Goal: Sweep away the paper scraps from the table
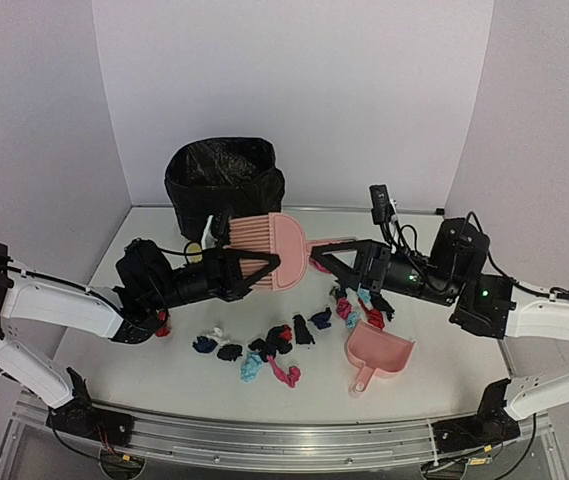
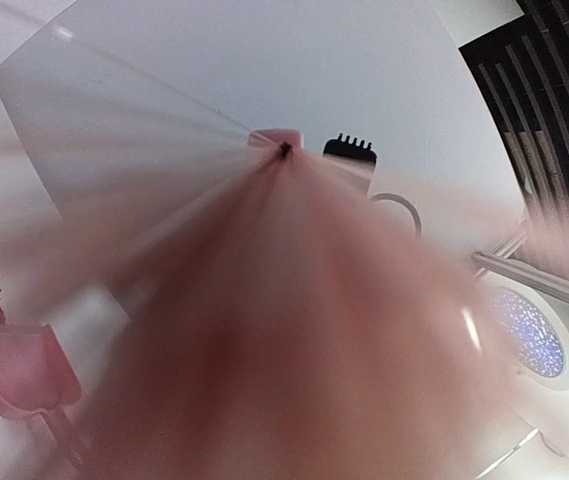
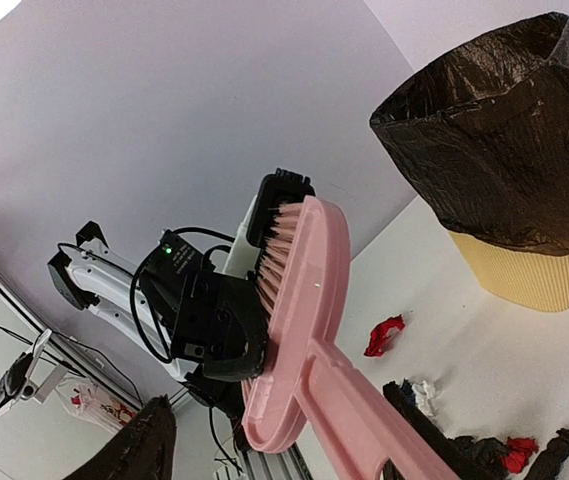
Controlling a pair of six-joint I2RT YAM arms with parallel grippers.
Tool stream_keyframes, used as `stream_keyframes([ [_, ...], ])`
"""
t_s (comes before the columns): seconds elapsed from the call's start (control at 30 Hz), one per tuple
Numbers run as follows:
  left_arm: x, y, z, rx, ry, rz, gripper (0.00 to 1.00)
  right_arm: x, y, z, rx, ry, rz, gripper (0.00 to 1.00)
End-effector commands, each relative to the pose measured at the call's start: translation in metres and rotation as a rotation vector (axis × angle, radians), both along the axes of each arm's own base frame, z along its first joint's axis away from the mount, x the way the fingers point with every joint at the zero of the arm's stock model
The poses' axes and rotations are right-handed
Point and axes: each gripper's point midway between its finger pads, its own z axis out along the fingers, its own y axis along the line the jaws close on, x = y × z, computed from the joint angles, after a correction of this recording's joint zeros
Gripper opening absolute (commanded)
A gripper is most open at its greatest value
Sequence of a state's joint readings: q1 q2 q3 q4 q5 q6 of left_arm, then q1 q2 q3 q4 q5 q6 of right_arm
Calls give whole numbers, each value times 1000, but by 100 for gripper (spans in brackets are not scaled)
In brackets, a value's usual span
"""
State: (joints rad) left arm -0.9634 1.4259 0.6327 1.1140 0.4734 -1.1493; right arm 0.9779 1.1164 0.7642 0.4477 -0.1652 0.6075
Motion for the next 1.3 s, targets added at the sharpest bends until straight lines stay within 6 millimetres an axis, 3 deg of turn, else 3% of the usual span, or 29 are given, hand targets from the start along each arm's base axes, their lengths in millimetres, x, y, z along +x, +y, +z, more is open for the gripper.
stream_keyframes([
  [0.0, -10, 1, 18, -79, -24, -58, 0, -3, -4, 46, 90, -92, -9, 65],
  [0.3, -8, 0, 15, -82, -10, -58, 0, -10, -4, 53, 95, -81, 29, 52],
  [0.47, -7, -1, 13, -74, -11, -55, 0, -12, -3, 53, 73, -63, 41, 28],
  [0.53, -7, -2, 13, -70, -11, -56, 0, -11, -3, 53, 65, -52, 37, 2],
  [0.63, -8, -3, 13, -65, -16, -62, 0, -10, -3, 55, 57, -44, 32, 0],
  [0.7, -7, -4, 12, -48, -20, -60, 13, -7, -5, 53, 40, -38, 10, 0],
  [0.8, 0, -13, 1, 52, -22, -31, 85, 10, -18, 43, -21, -19, -114, 0],
  [0.83, 4, -16, -5, 96, -20, -15, 96, 17, -26, 36, -64, -10, -175, 0],
  [0.87, 9, -20, -15, 164, -7, 11, 99, 28, -39, 32, -105, -9, -268, 0],
  [1.03, 24, -35, -86, 580, 71, 150, 100, 64, -130, 3, -421, -25, -734, 0],
  [1.17, 17, -48, -132, 831, 89, 146, 100, 67, -200, 3, -623, -86, -1017, 0],
  [1.27, 1, -67, -155, 977, 53, 109, 100, 61, -234, 6, -718, -118, -1125, 0],
])
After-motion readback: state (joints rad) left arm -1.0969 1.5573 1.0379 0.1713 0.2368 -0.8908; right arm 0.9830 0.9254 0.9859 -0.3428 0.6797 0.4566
